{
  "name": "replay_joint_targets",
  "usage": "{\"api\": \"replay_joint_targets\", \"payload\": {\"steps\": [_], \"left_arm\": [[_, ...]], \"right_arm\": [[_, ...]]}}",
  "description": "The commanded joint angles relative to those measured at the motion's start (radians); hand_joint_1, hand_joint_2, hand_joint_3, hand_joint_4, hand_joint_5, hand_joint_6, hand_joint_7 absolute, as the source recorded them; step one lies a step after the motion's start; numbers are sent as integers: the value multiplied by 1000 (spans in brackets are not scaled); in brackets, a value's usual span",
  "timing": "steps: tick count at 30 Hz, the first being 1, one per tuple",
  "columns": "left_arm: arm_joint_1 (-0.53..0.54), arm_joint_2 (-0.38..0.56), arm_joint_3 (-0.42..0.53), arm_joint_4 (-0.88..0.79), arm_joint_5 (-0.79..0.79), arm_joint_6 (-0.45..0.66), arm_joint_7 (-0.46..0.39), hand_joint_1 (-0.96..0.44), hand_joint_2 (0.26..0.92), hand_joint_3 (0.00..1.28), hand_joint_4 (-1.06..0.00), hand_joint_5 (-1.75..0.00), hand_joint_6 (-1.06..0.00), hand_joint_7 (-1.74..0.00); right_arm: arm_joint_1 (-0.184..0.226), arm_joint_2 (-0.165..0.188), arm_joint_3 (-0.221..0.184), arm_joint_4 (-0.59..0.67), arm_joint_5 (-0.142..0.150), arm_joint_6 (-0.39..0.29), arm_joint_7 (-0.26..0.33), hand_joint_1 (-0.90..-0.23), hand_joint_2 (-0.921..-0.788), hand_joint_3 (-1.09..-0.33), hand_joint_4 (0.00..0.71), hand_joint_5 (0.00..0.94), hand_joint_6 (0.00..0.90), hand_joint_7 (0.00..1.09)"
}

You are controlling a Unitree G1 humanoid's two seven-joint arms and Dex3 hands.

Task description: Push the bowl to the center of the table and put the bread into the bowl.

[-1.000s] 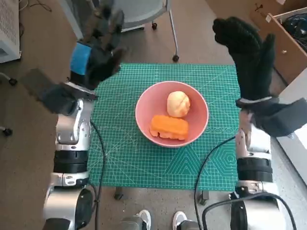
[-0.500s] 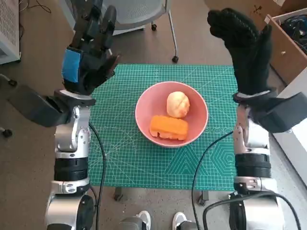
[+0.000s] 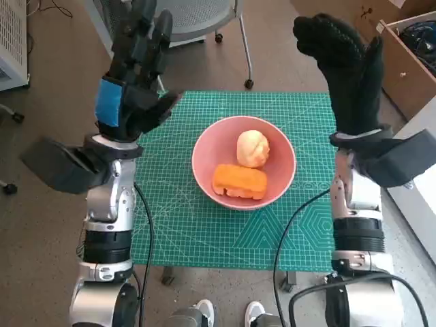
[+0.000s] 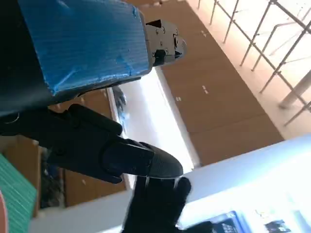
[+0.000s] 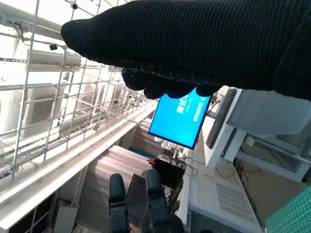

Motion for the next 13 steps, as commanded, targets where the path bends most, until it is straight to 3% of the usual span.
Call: {"api": "replay_joint_targets", "payload": {"steps": [1, 13], "left_arm": [[15, 10, -20, 7, 70, -42, 43, -587, 921, 112, -14, -6, 1, -340], [13, 3, -26, 23, 57, -40, 43, -606, 921, 171, -6, -1, 1, -283]], "right_arm": [[-1, -2, 0, 8, -16, 13, -16, -659, -921, -746, 241, 3, 321, 57], [-7, -6, -1, 13, -23, 14, -29, -650, -921, -746, 241, 2, 331, 64]]}}
